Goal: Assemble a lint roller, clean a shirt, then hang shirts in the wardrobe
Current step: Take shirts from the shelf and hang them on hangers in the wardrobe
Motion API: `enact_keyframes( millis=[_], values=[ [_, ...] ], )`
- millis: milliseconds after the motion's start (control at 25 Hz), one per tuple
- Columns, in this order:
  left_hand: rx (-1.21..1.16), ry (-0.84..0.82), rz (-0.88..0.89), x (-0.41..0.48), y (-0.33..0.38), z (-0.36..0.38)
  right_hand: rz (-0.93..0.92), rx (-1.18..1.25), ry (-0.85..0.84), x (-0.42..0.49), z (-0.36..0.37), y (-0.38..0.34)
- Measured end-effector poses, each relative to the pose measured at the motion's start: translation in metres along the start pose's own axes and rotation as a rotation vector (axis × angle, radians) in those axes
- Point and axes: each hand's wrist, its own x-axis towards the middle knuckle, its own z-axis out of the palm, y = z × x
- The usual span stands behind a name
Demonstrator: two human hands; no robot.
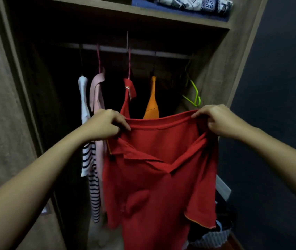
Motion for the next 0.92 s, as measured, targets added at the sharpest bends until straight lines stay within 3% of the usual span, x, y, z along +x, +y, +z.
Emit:
enact_keyframes(
  millis=[160,320,440,560,800,920],
  values=[
    [-0.096,-0.106,0.113,0.035,0.038,0.021,-0.108,-0.180,-0.053,0.030,-0.001,0.027],
    [-0.212,0.119,0.157,0.094,0.075,0.058,-0.175,-0.465,-0.077,0.047,0.013,0.042],
    [-0.520,0.241,-0.055,0.156,0.093,0.079,-0.225,-0.633,-0.082,0.058,0.027,0.066],
    [-0.732,0.255,-0.275,0.218,0.097,0.098,-0.223,-0.686,-0.142,0.065,0.028,0.082],
    [-0.818,0.231,-0.330,0.316,0.112,0.143,-0.287,-0.671,-0.116,0.064,0.036,0.088],
    [-1.001,0.244,-0.300,0.333,0.132,0.146,-0.305,-0.688,-0.098,0.065,0.037,0.091]
  ],
)
